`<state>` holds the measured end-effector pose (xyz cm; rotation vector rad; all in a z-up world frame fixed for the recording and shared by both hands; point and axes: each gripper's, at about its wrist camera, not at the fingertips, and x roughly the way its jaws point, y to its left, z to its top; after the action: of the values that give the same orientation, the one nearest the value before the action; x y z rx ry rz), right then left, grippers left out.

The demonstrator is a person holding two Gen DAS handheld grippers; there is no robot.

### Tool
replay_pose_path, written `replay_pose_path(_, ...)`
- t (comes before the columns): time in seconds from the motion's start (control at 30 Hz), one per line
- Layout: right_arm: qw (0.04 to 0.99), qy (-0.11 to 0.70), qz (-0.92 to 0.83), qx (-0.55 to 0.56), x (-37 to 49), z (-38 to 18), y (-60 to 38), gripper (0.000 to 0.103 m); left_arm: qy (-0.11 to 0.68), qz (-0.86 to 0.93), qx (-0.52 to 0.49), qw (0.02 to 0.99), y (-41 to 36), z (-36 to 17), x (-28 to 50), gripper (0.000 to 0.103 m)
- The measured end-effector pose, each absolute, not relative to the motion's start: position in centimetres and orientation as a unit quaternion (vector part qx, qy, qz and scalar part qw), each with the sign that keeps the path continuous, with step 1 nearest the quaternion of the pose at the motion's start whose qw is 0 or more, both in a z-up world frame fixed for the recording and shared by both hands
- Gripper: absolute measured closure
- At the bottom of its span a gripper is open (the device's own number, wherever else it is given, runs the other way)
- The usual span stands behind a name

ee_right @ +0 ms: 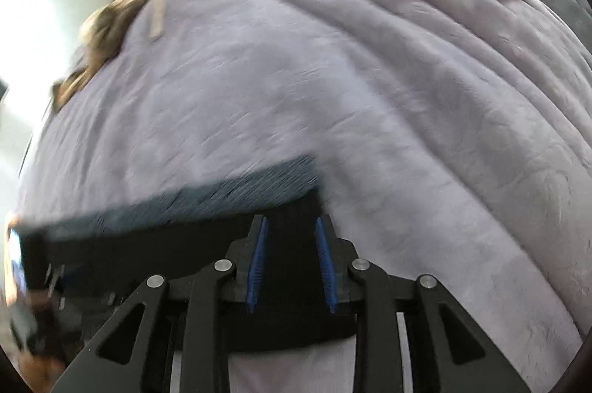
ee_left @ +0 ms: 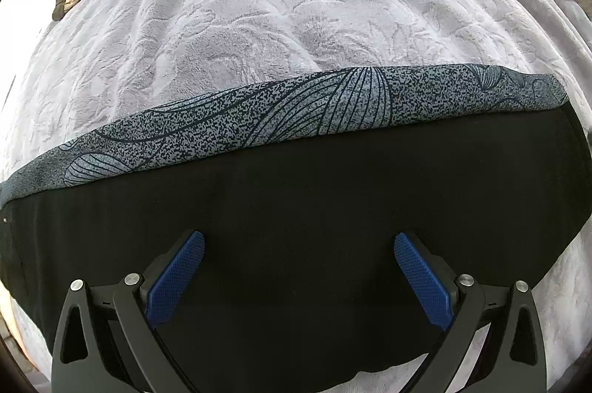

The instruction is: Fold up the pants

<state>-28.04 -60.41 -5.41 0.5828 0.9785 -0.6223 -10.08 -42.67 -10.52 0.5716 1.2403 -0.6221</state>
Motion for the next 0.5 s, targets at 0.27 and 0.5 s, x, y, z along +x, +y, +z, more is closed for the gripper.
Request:
replay_pose_path(0.27, 0.748, 0.527, -0.309, 0.259, -30.4, -9.1, -58.1, 0.073, 0.585, -0.288, 0.254, 0.715, -42.2, -9.7, -9.6, 0.000)
replay_pose_path(0.5, 0.747, 0.502, -0.332, 0.283, -33.3, -6.1, -58.8, 0.064, 0.588, -0.309, 0.234, 0.710, -41.4, -8.0, -11.4, 0.000)
